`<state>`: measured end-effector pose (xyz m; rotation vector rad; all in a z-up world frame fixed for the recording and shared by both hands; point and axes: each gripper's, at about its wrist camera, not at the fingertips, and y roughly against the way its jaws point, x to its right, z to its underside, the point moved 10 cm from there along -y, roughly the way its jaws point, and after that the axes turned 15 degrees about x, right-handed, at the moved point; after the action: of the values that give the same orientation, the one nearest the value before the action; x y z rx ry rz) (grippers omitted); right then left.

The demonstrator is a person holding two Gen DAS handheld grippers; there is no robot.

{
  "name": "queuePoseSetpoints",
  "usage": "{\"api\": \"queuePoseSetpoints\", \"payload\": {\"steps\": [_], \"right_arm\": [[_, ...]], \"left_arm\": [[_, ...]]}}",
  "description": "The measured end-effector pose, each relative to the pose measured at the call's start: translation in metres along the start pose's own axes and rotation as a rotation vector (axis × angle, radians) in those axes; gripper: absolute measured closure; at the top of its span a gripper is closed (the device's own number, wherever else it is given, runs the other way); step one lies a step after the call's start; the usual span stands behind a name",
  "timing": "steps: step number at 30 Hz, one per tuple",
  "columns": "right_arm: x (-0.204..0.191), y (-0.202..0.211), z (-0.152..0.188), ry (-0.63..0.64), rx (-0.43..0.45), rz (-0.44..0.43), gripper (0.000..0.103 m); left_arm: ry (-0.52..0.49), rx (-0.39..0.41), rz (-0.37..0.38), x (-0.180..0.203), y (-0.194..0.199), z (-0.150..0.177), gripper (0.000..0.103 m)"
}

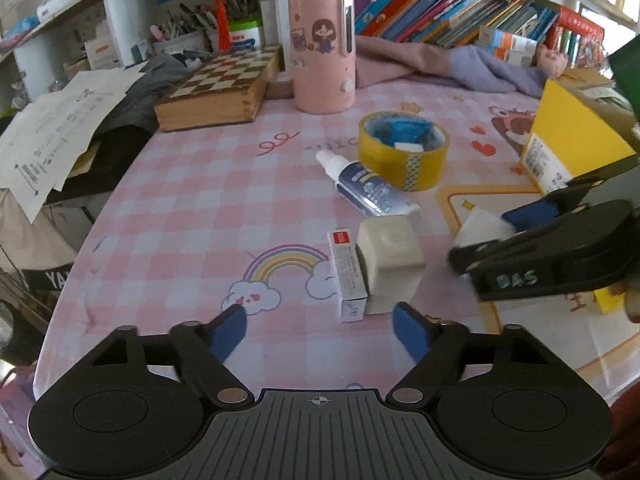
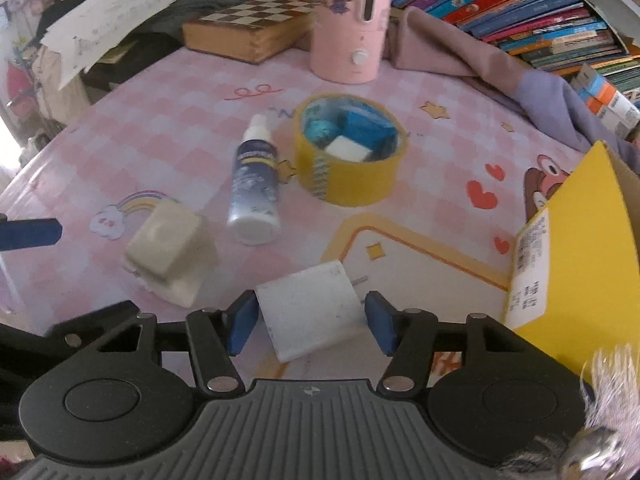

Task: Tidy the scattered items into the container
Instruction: 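Grasp the white plug charger with the right tool while the left tool grasps the red-and-white medicine box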

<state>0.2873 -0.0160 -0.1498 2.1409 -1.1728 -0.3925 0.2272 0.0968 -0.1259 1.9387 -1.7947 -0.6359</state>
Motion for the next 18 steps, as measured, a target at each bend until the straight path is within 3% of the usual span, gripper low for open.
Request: {"api": "queuePoseSetpoints", "payload": {"steps": [14,18], "right_arm": [[0.013,-0.005,-0.003,-0.001,-0.003,0.008,0.047],[0.013,-0.006,-0.004,0.01,-0.004,0.005,0.046]], "left_arm": [[0.019,0.001,0.0,0.002,-0.022,-0.006,0.037],[0.022,0.011,0.024,0.006,-0.027,-0.007,0.045]]}}
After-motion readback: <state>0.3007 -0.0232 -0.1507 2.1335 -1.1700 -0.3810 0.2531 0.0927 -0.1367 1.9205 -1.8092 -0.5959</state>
